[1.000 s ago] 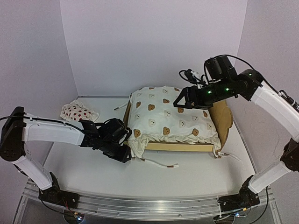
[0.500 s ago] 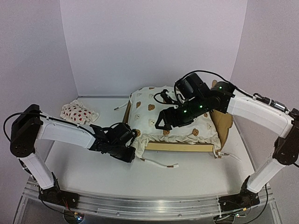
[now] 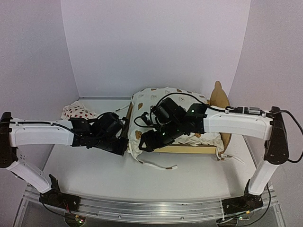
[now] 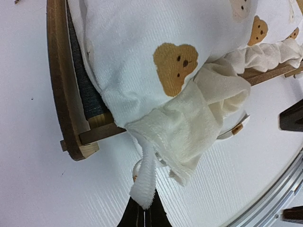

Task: Set up the pet bed

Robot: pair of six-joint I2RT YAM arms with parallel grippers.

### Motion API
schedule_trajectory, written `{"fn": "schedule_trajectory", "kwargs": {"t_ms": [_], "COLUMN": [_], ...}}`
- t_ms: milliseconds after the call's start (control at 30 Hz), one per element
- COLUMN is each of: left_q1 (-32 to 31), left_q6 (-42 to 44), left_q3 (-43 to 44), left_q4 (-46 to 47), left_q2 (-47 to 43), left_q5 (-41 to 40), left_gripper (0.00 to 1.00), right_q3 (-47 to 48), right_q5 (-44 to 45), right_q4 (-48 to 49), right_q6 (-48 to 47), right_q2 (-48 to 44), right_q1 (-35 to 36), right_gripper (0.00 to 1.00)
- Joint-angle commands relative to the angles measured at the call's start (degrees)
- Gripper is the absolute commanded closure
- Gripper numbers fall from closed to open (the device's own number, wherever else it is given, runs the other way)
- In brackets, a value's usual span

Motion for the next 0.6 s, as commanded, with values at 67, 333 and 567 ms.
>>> {"fn": "schedule_trajectory", "kwargs": {"t_ms": [67, 333, 567], "left_q1": [-0.21, -0.21, -0.21], "left_q6": [-1.42, 0.67, 3.06], "left_q3": [2.39, 6.48, 12.69], "left_q4": [-3.18, -2.88, -4.35], "left_q2": [-3.48, -5.08, -4.6], "left_q5": [-1.92, 0.7, 3.03], "left_gripper": [1.0, 1.0, 0.99], "right_q3": [3.26, 2.0, -0.74], "right_q5": [1.54, 2.16, 7.42], "right_q4": [4.87, 11.28, 18.93], "right_q6": [2.28, 2.73, 0.8], "right_q2": [5.93, 9.34, 10.12], "right_q1": [1.33, 1.54, 1.59], "right_gripper": [0.31, 0.42, 0.76]}}
